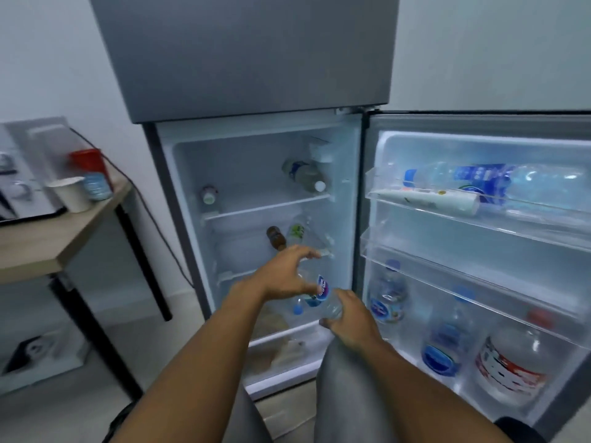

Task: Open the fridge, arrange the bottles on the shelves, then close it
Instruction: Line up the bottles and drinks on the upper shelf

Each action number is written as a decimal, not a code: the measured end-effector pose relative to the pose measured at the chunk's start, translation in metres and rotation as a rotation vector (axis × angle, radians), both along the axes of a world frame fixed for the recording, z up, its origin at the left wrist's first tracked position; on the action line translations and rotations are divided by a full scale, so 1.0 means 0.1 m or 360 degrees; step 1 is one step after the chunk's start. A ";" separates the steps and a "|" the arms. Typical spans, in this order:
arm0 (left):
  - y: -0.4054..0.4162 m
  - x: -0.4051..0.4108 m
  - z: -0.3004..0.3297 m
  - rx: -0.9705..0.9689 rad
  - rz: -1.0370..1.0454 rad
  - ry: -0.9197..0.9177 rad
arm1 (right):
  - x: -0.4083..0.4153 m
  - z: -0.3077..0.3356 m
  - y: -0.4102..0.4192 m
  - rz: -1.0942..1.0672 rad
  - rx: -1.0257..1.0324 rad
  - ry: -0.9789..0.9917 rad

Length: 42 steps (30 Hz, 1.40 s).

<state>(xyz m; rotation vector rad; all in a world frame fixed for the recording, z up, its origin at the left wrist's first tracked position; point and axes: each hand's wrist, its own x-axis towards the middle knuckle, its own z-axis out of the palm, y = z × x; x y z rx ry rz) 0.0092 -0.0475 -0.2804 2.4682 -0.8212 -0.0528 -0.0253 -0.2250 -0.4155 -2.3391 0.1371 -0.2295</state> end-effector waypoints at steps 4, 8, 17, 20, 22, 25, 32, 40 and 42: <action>0.51 0.00 -0.21 0.0220 0.0228 0.0061 | 0.17 0.15 0.22 0.0335 -0.0180 0.0102; 0.84 -0.11 -0.48 0.0247 0.0355 0.0200 | 0.22 0.22 0.45 0.0525 -0.0355 0.0137; 1.07 -0.23 -0.72 -0.0316 0.0556 -0.0072 | 0.31 0.03 0.69 0.0438 -0.0152 -0.0118; 1.08 -0.16 -0.82 -0.0590 0.0719 -0.0075 | 0.48 0.03 0.73 0.0442 -0.0140 -0.0246; 1.06 -0.05 -0.91 -0.0715 0.0816 -0.0098 | 0.68 0.02 0.77 0.0428 -0.0137 -0.0311; 1.01 0.20 -1.08 -0.0922 0.0989 -0.0148 | 1.04 -0.05 0.80 0.0347 -0.0037 -0.0276; 0.81 1.03 -1.39 -0.1319 0.1477 -0.0146 | 2.06 -0.49 0.56 0.0052 -0.0008 -0.0101; 0.80 1.42 -1.53 -0.1366 0.1450 -0.0216 | 2.62 -0.74 0.39 0.0218 -0.0494 0.0037; 0.79 1.40 -1.55 -0.1395 0.1406 -0.0208 | 2.65 -0.73 0.39 0.0257 -0.0626 0.0116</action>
